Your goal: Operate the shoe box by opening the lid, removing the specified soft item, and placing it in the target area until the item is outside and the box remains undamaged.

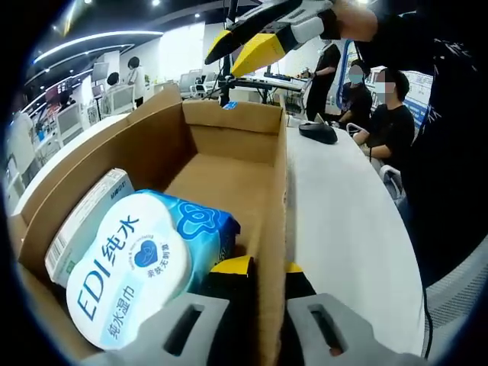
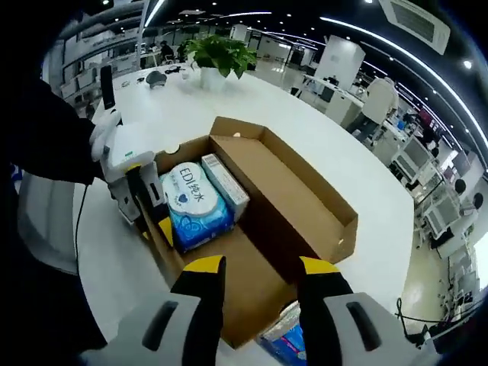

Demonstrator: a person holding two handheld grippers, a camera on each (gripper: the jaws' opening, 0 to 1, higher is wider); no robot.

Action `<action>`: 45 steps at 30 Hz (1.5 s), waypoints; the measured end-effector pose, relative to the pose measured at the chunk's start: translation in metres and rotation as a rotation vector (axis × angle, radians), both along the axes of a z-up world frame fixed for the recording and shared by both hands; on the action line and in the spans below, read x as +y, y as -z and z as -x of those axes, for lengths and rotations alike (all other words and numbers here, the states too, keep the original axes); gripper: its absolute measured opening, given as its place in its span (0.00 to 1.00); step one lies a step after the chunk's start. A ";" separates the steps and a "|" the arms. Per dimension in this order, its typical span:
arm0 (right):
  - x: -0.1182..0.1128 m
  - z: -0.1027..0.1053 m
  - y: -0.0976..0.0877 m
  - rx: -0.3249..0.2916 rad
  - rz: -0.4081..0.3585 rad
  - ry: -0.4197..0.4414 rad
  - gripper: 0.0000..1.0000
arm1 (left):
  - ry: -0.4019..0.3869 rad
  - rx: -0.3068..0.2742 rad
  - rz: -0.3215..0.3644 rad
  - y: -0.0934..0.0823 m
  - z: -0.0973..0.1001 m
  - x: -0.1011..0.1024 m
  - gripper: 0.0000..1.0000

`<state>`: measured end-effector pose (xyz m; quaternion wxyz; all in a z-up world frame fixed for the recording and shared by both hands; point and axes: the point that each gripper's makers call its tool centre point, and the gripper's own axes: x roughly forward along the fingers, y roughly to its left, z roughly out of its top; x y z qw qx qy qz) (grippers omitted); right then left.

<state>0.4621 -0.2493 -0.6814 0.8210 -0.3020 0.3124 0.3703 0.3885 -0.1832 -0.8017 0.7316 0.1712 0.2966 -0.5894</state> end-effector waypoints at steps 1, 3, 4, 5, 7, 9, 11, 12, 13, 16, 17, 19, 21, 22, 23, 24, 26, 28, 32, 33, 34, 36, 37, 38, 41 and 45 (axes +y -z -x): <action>0.007 -0.002 0.000 -0.013 -0.001 -0.019 0.35 | 0.000 0.000 0.000 0.000 0.000 0.000 0.02; 0.025 -0.007 0.004 -0.043 0.024 -0.086 0.35 | 0.000 -0.001 0.001 0.001 0.000 0.000 0.02; 0.030 -0.008 0.005 -0.053 0.029 -0.099 0.35 | 0.000 -0.002 0.001 0.000 0.001 0.000 0.02; 0.035 -0.010 0.006 -0.059 0.028 -0.108 0.35 | 0.000 -0.002 0.001 0.000 0.001 0.000 0.02; 0.044 -0.013 0.012 -0.058 0.043 -0.127 0.35 | 0.000 -0.002 0.001 0.001 0.001 0.000 0.02; 0.053 -0.015 0.018 -0.049 0.053 -0.145 0.35 | 0.000 -0.002 0.001 0.001 0.001 0.000 0.02; 0.061 -0.017 0.023 -0.055 0.082 -0.181 0.34 | -0.001 -0.004 0.001 0.002 0.002 0.000 0.02; 0.064 -0.018 0.024 -0.059 0.088 -0.189 0.33 | -0.001 -0.004 0.001 0.002 0.002 0.000 0.02; 0.070 -0.020 0.027 -0.061 0.095 -0.203 0.33 | -0.001 -0.003 0.001 0.002 0.002 0.001 0.02; 0.080 -0.026 0.038 -0.059 0.128 -0.246 0.31 | -0.001 -0.003 0.001 0.002 0.003 0.001 0.02; 0.084 -0.029 0.040 -0.060 0.134 -0.254 0.31 | -0.002 -0.004 0.001 0.002 0.003 0.001 0.02; 0.090 -0.035 0.043 -0.060 0.131 -0.263 0.30 | -0.002 -0.004 0.002 0.002 0.003 0.001 0.02; 0.095 -0.039 0.048 -0.057 0.141 -0.274 0.30 | -0.001 -0.003 0.002 0.002 0.003 0.001 0.02; 0.096 -0.041 0.050 -0.055 0.150 -0.281 0.29 | -0.001 -0.002 0.002 0.002 0.002 0.001 0.02; 0.099 -0.042 0.052 -0.052 0.153 -0.286 0.29 | -0.001 -0.002 0.002 0.002 0.002 0.001 0.02; 0.103 -0.043 0.054 -0.044 0.150 -0.290 0.29 | -0.001 -0.003 0.002 0.002 0.002 0.001 0.02; 0.108 -0.043 0.059 -0.038 0.154 -0.300 0.28 | -0.001 -0.002 0.002 0.003 0.002 0.001 0.02; 0.112 -0.044 0.063 -0.034 0.163 -0.308 0.26 | -0.001 -0.001 0.002 0.003 0.002 0.001 0.02; 0.119 -0.046 0.066 -0.028 0.162 -0.313 0.21 | -0.001 0.001 0.002 0.003 0.002 0.001 0.02; 0.120 -0.048 0.067 -0.024 0.167 -0.304 0.21 | 0.000 0.000 0.003 0.003 0.002 0.001 0.02; 0.121 -0.049 0.068 -0.022 0.167 -0.301 0.21 | 0.000 0.001 0.003 0.003 0.003 0.001 0.02; 0.121 -0.050 0.072 -0.015 0.177 -0.304 0.18 | 0.001 0.002 0.004 0.003 0.003 0.000 0.02; 0.121 -0.051 0.074 -0.018 0.188 -0.308 0.17 | 0.001 0.002 0.004 0.003 0.003 0.000 0.02; 0.120 -0.052 0.076 -0.025 0.213 -0.321 0.15 | 0.002 0.002 0.005 0.003 0.003 0.000 0.02; 0.121 -0.052 0.076 -0.023 0.217 -0.326 0.15 | 0.000 0.005 0.007 0.003 0.004 -0.001 0.02; 0.120 -0.052 0.075 -0.029 0.212 -0.349 0.15 | -0.005 0.005 0.008 0.003 0.002 -0.001 0.02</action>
